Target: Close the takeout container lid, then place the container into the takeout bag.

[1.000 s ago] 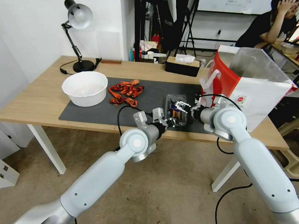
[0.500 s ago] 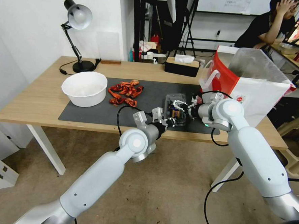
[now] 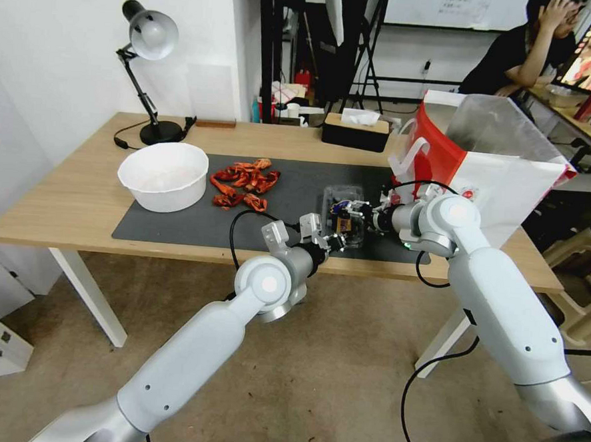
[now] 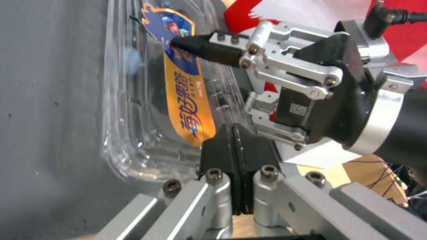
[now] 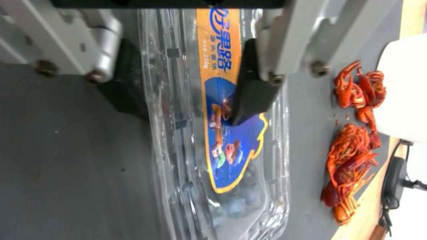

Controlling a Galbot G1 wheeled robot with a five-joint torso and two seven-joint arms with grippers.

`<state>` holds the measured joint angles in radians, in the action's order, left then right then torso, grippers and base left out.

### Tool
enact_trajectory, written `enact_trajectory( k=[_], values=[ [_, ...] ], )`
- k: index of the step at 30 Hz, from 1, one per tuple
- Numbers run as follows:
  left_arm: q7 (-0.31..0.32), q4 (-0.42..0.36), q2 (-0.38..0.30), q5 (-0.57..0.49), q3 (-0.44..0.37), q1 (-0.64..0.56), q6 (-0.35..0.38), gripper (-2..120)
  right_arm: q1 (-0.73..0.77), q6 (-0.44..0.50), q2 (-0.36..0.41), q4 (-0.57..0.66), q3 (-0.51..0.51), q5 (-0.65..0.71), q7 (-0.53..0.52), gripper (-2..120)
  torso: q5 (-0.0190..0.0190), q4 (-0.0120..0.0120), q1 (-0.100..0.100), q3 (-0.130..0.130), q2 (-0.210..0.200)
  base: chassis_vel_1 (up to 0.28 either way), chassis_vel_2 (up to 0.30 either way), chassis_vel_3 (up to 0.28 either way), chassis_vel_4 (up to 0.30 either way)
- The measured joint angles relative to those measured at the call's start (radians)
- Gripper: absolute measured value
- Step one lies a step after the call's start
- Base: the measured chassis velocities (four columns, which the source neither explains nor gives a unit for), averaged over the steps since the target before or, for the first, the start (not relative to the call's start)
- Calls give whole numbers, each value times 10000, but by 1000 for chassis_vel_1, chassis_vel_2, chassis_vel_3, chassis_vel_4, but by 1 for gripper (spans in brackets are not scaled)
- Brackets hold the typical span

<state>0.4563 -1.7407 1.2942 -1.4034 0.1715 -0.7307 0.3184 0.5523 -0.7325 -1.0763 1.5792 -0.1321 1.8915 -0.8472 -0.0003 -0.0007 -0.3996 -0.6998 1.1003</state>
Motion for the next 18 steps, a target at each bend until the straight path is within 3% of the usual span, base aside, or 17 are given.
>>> enact_trajectory(
  k=[2, 11, 18],
  values=[
    [-7, -46, -16, 5, -26, -50, -1, 0, 82, 3, -19, -5, -40, -46, 54, 29, 1, 3, -3, -1, -2, 0, 0, 0, 0],
    [-12, -525, -207, 79, -272, -414, -1, 0, 251, 4, -89, 11, -209, -116, 417, 5, 10, 23, -10, -7, -9, 0, 0, 0, 0],
    [-72, -1263, -570, 228, -674, -985, -29, 0, 328, 2, -63, 127, -262, -189, 578, 0, 6, 12, -9, -6, -10, 0, 0, 0, 0]
  ],
)
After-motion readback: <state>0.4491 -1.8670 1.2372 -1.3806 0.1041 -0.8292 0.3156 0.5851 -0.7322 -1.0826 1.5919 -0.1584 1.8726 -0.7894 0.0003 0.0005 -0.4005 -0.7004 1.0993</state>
